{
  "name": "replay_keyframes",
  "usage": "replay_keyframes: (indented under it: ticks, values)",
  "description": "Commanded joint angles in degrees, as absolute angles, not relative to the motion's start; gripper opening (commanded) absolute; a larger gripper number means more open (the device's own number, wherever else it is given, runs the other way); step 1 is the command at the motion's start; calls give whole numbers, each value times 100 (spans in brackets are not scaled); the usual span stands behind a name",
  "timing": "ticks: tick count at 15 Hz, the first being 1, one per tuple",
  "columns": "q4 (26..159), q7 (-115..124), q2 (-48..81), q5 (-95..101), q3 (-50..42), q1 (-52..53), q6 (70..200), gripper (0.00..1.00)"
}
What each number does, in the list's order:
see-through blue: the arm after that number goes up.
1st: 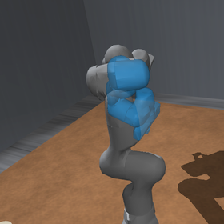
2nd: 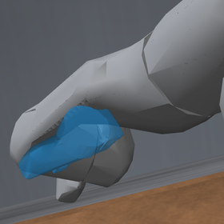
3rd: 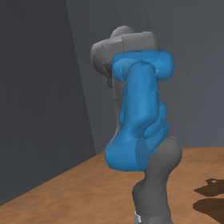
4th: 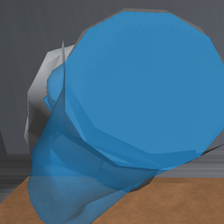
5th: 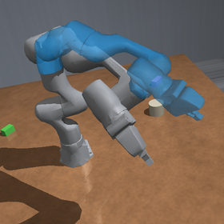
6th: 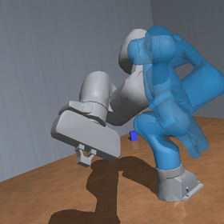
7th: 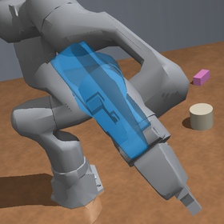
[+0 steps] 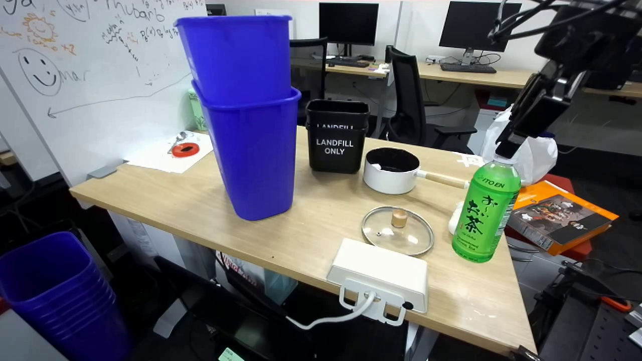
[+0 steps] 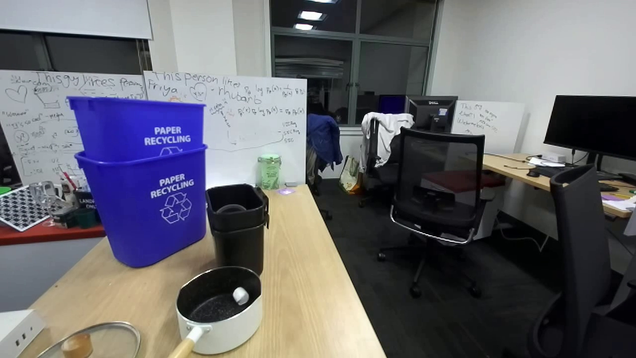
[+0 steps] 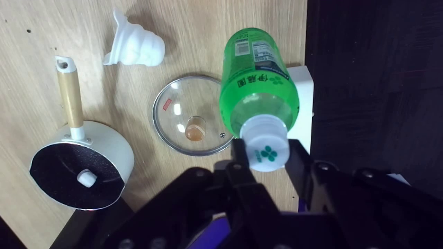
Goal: Take the green bottle out of the black bin and place it on the table
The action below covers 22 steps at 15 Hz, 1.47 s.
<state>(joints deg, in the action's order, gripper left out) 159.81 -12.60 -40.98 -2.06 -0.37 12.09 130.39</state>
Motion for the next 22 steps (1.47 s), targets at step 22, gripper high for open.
replay_keyframes:
  ticks: [22]
  values:
    - [15966, -572, -3018, -200, 141, 1008, 13724, 8]
